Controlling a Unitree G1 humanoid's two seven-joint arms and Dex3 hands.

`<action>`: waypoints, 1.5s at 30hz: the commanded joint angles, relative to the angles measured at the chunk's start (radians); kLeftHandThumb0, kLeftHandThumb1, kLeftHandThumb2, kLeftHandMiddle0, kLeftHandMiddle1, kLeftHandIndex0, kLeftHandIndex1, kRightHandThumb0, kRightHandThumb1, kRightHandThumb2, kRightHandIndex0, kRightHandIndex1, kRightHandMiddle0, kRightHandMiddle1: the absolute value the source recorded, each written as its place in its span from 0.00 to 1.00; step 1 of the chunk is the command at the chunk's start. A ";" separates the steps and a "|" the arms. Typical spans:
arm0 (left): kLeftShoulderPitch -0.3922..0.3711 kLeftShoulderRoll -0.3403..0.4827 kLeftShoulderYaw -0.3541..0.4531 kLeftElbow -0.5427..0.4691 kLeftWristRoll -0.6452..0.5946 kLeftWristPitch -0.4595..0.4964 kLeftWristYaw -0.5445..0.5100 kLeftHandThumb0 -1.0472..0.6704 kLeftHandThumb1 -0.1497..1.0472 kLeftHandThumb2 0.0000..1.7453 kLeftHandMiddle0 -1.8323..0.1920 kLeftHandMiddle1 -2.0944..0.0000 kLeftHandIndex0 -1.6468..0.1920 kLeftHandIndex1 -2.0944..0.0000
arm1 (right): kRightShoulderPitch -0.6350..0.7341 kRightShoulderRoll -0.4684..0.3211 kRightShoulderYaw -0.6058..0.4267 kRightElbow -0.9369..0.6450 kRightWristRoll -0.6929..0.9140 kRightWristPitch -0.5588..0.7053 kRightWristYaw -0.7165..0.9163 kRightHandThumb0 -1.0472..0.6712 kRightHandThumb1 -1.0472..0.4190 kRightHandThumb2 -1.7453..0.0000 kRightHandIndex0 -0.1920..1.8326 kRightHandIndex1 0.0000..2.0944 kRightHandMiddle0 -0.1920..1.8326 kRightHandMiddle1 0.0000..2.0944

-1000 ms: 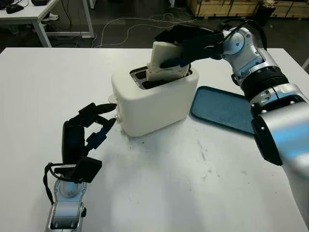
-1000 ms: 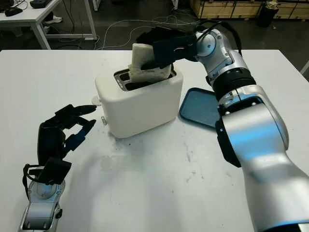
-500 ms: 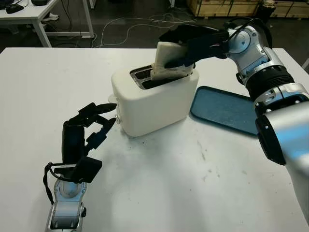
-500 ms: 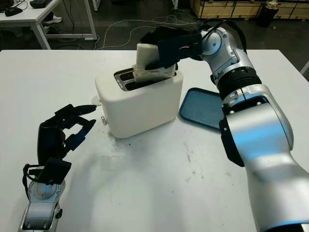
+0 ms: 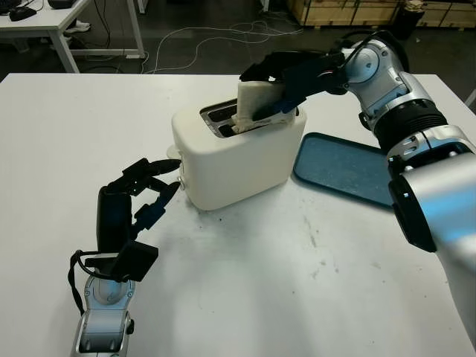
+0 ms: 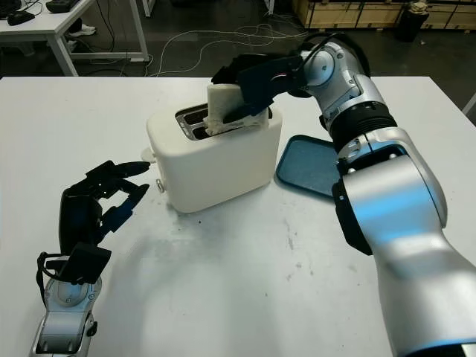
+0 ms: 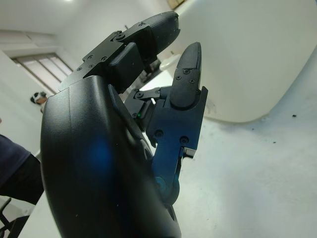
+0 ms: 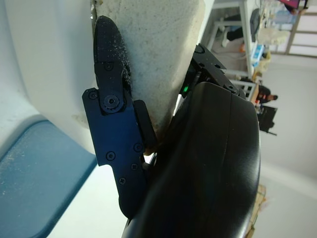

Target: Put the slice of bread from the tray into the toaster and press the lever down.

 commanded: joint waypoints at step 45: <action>0.002 0.000 -0.006 0.000 -0.002 -0.010 -0.002 0.49 0.89 0.09 0.58 0.35 0.47 0.77 | 0.033 -0.143 0.342 -0.166 -0.507 -0.397 -0.824 0.10 0.09 1.00 0.22 0.49 0.53 0.01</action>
